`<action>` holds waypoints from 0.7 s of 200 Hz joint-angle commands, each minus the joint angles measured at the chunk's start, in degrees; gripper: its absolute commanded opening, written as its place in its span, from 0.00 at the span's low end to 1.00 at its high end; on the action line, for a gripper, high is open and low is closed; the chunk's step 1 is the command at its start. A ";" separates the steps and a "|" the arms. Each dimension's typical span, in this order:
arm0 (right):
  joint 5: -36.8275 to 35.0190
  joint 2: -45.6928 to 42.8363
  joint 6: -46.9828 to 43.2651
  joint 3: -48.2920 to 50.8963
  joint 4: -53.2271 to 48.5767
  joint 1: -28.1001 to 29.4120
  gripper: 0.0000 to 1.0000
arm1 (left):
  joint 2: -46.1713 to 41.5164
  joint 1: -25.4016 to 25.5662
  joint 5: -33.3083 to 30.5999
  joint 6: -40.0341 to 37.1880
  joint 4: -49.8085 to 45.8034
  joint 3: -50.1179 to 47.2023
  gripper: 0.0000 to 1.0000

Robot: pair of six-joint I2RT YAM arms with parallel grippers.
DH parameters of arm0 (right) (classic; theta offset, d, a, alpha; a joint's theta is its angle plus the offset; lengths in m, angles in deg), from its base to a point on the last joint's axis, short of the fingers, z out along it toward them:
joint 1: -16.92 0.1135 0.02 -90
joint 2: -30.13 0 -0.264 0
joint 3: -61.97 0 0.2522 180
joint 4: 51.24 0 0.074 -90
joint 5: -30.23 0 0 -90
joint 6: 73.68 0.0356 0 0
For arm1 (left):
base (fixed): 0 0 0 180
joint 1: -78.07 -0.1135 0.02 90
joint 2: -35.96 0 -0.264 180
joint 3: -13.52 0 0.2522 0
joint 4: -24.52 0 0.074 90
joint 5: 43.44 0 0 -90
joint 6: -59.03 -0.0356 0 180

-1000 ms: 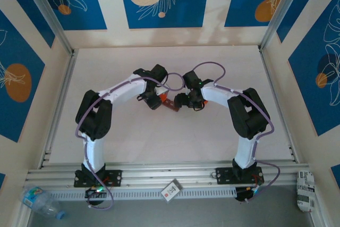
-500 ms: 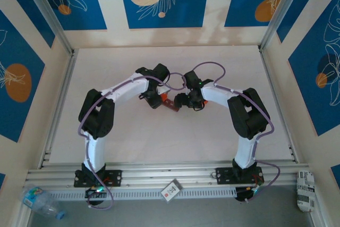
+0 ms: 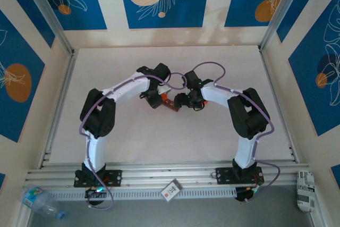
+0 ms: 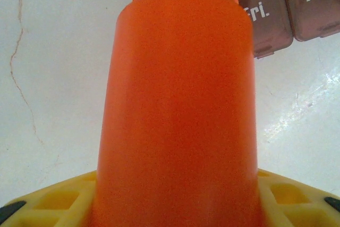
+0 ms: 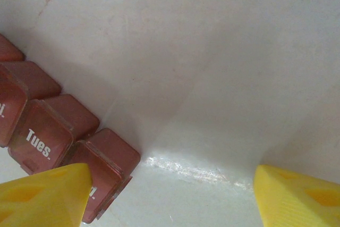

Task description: Sort the pills into containers

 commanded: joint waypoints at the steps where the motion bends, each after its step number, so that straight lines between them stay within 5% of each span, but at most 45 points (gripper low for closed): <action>1: 0.87 2.04 0.71 1.28 -0.83 -0.11 0.80 | 0.89 0.57 -0.99 -1.83 -3.22 2.08 0.00; 140: 1.04 2.40 0.92 0.86 -1.29 -0.12 0.80 | 0.42 0.66 -0.70 -1.91 -4.56 2.34 0.00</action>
